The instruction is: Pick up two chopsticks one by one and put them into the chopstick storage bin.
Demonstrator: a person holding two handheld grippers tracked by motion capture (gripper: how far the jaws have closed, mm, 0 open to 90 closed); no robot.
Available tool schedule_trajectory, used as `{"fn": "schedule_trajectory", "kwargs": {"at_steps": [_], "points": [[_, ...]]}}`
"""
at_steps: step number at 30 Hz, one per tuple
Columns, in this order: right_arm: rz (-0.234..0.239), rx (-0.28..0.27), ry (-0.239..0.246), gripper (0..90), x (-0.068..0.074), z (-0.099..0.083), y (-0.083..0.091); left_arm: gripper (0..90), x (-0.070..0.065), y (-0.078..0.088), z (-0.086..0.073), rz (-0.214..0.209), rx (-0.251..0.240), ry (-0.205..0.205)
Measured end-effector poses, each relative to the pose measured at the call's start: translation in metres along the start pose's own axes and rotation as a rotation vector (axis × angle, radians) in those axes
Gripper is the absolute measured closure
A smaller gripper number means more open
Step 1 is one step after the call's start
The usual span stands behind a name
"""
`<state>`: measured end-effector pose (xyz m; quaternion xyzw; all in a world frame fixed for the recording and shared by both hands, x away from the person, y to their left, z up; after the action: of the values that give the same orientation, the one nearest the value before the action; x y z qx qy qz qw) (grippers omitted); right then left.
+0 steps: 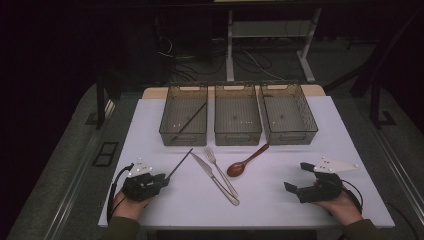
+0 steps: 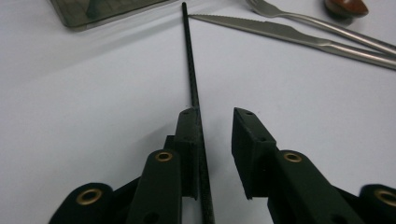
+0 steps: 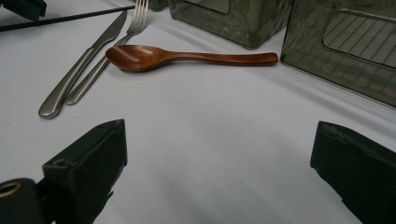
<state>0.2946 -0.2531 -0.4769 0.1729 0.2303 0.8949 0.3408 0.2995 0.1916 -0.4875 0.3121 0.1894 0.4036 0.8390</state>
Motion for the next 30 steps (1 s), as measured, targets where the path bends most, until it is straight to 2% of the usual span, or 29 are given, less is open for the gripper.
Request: {"fn": "schedule_trajectory", "kwargs": {"at_steps": [4, 11, 24, 30], "points": [[0.000, -0.001, 0.002, 3.3, 0.0000, 0.0001, 0.0001, 76.5, 0.0026, 0.0006, -0.0028, 0.002, 0.015, 0.010], [-0.001, 0.000, 0.001, 3.3, 0.0000, 0.0001, 0.0002, 78.6, 0.0048, -0.0005, -0.0072, 0.004, 0.049, 0.009], [-0.001, -0.001, 0.003, 3.3, -0.0001, 0.0002, 0.0002, 83.3, 0.0050, -0.0014, -0.0085, 0.021, 0.070, 0.004], [-0.002, -0.002, 0.002, 3.3, 0.0000, 0.0004, 0.0003, 84.5, 0.0053, -0.0018, -0.0081, 0.023, 0.073, 0.033]]}}
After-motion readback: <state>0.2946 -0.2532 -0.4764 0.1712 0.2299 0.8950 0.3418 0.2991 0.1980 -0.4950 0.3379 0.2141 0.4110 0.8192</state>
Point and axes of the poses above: each handheld gripper's, and its own axes: y roughly backward along the jaws, z roughly out of its top, x roughly to its left, the point moved 7 cm from there along -y, roughly forward along the jaws, and after that the axes turned 3 degrees about z, right-handed, at the moved point
